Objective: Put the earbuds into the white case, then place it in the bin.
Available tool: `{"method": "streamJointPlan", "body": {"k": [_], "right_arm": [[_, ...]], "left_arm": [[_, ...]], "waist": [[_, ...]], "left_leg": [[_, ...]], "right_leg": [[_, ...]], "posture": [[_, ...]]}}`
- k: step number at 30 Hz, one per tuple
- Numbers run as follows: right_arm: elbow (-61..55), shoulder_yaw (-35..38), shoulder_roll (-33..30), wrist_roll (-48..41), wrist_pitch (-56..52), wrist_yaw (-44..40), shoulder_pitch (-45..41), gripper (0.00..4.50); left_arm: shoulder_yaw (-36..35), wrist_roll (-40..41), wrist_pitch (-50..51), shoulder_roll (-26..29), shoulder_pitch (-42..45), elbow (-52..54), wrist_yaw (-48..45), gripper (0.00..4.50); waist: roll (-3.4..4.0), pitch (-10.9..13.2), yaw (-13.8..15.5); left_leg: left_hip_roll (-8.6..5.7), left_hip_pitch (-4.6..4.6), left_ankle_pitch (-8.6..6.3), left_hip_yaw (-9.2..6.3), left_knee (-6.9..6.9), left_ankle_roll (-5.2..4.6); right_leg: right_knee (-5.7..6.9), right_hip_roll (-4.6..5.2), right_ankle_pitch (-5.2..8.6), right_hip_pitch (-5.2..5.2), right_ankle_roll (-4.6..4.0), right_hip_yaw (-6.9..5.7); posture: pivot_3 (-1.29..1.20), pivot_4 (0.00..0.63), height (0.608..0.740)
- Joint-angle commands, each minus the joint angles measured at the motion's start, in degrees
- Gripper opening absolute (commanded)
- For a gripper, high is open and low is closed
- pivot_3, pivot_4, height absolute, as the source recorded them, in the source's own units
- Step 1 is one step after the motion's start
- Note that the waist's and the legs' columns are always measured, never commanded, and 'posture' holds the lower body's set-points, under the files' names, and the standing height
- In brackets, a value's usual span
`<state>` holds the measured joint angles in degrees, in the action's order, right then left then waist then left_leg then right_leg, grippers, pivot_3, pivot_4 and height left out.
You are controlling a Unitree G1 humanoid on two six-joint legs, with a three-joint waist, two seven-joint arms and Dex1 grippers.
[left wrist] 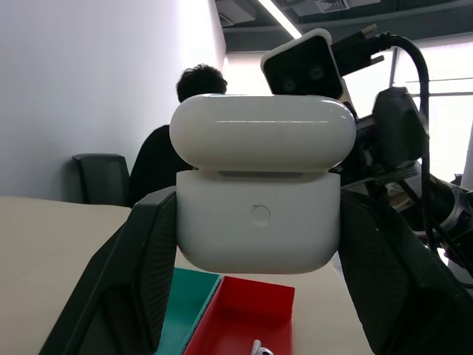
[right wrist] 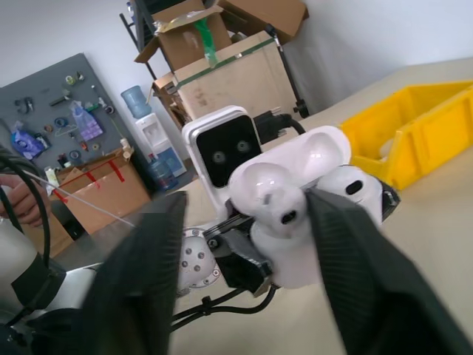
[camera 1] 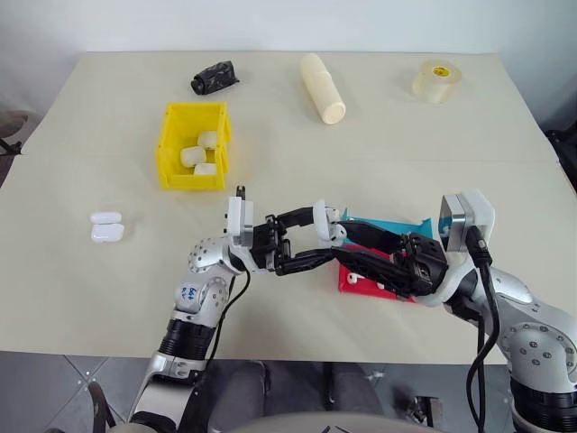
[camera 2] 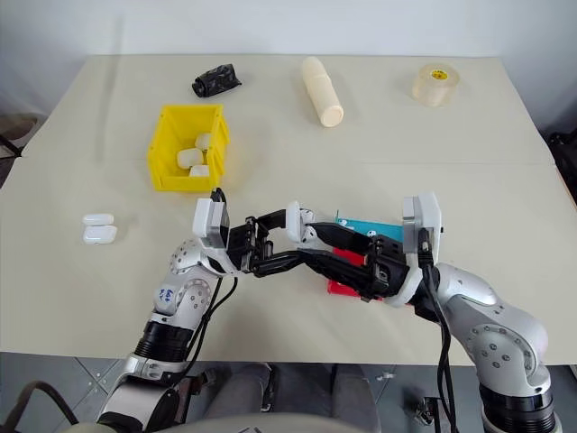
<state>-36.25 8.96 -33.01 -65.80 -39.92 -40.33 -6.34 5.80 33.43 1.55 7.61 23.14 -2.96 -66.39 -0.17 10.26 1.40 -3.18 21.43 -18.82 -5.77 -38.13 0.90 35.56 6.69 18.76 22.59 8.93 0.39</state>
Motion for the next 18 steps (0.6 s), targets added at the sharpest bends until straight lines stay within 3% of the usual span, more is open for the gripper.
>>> {"method": "streamJointPlan", "body": {"k": [1,5,6,9,15,18], "right_arm": [[-0.3,1.3,-2.2,1.4,0.4,-0.6,1.0,3.25],[0.5,4.9,-6.0,2.2,1.1,-2.5,2.2,3.25],[0.7,5.4,-7.1,2.1,0.7,-2.6,2.2,3.08],[0.7,5.2,-11.0,5.0,0.8,-5.4,1.7,2.34],[-0.7,-1.5,-12.4,10.9,0.6,-5.6,-4.1,0.20],[-1.0,-6.4,-10.0,13.1,-0.5,-3.1,-8.2,0.02]], "left_arm": [[0.3,0.7,0.2,0.4,0.1,3.9,-0.4,2.81],[0.3,-4.6,-0.6,4.9,0.4,3.2,0.9,2.81],[1.1,-7.2,-1.0,7.0,0.7,2.9,1.1,2.81],[4.1,-15.8,-3.4,14.0,2.2,2.1,0.0,2.81],[6.8,-19.4,1.2,17.0,5.2,4.0,1.7,2.81],[7.9,-20.0,3.6,16.4,5.9,5.7,3.2,2.81]], "waist": [[0.00,0.0,0.0],[0.00,0.0,0.1],[0.00,0.0,0.1],[0.00,0.0,-0.1],[-0.01,0.0,0.0],[-0.02,0.0,0.0]], "left_leg": [[0.00,0.00,0.00,0.00,0.00,0.00],[-0.03,0.00,0.00,0.00,0.02,0.00],[-0.03,0.00,0.00,0.00,0.02,0.00],[-0.02,-0.02,0.00,0.03,0.03,0.00],[0.00,-0.03,0.00,0.01,0.07,-0.01],[0.08,0.00,0.00,-0.02,0.12,-0.01]], "right_leg": [[0.00,0.00,0.00,0.00,0.00,0.00],[-0.03,-0.01,0.00,-0.01,0.00,-0.01],[-0.02,-0.02,0.00,-0.01,0.00,-0.01],[-0.01,-0.06,0.00,0.00,0.00,0.00],[-0.03,-0.02,0.00,0.00,0.00,0.02],[-0.05,-0.01,0.00,0.02,-0.01,0.00]], "posture": [[0.00,0.150,0.740],[0.00,0.150,0.740],[0.00,0.150,0.740],[0.00,0.150,0.740],[0.00,0.150,0.740],[0.00,0.150,0.740]]}}
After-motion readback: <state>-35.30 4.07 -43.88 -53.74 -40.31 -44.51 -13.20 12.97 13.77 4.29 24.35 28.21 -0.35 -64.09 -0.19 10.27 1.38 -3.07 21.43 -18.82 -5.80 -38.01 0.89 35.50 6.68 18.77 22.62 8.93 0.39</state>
